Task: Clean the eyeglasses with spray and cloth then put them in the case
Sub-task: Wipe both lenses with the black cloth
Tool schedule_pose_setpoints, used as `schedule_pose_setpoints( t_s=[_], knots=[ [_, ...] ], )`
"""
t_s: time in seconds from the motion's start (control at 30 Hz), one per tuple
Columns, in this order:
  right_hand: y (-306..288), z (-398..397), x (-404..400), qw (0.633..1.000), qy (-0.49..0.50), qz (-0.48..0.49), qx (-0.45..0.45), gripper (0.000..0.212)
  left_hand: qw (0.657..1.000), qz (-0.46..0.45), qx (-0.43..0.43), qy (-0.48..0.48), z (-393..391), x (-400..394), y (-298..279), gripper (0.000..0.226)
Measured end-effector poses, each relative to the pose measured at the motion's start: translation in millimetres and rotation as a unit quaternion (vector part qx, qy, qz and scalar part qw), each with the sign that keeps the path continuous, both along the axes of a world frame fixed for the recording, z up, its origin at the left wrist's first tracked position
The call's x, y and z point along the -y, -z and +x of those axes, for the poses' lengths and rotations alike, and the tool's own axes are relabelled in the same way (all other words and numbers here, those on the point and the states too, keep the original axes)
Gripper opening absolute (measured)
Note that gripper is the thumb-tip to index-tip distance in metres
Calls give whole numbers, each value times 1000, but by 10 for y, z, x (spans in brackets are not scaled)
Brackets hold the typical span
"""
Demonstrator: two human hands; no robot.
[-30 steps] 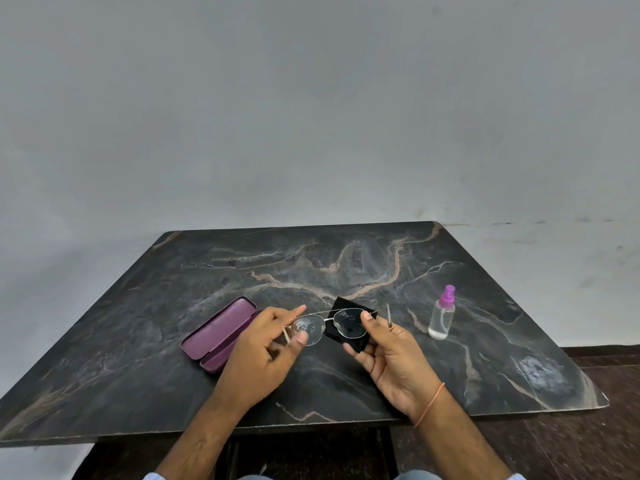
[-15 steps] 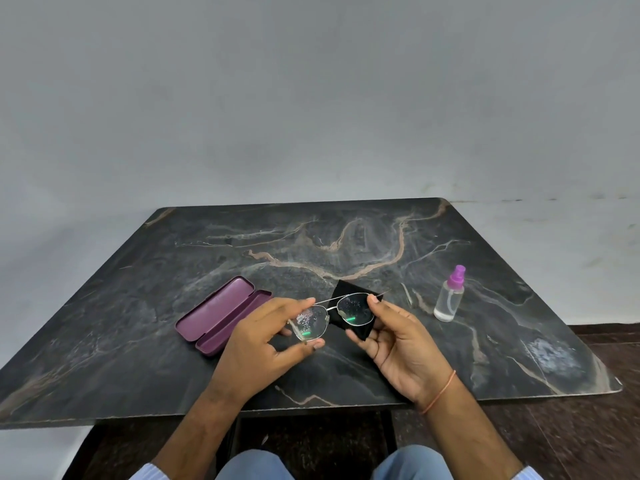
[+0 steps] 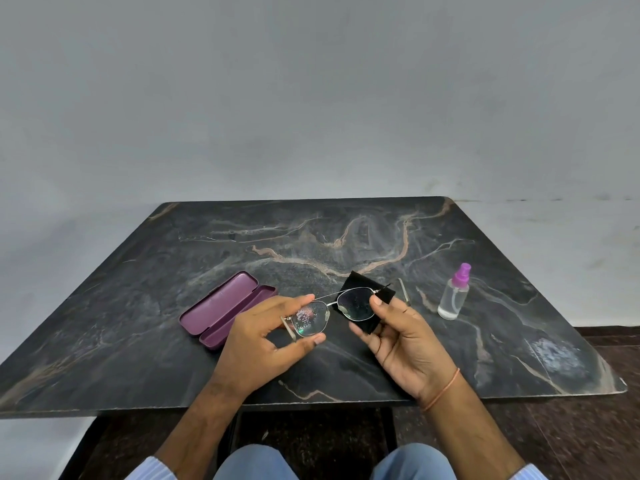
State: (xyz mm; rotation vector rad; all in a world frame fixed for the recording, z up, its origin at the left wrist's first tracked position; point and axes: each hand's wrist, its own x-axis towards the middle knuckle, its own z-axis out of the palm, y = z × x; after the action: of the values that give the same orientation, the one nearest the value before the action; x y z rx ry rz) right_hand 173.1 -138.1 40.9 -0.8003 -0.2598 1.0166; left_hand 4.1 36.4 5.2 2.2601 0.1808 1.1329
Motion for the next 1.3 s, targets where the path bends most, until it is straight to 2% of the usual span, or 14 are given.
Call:
schedule_pose_setpoints(
  t_s=[0.23,0.5,0.73,0.97,1.17,1.3],
  knots=[
    [-33,-15,-1,998,-58,-24,10,33,1000,-11,9,-2,-17,5,-17,59],
    [-41,-102,-9,999,28,6,35,22,1000,-4,10,-7,-25,8,6,60],
    [-26,-71,-5,999,-12,-23,44,27,1000,-18,14,-18,-29,8,-3,60],
    [21,-114,-106,992,106,-15,67,17,999,1,23,-31,-11,-13,28,61],
    [-7,-108,-38,997,44,-3,59,25,999,0,20,-30,-21,-12,35,61],
    [11,-103,-92,994,78,-22,68,21,999,-12,29,-35,-11,-9,36,61]
  ],
)
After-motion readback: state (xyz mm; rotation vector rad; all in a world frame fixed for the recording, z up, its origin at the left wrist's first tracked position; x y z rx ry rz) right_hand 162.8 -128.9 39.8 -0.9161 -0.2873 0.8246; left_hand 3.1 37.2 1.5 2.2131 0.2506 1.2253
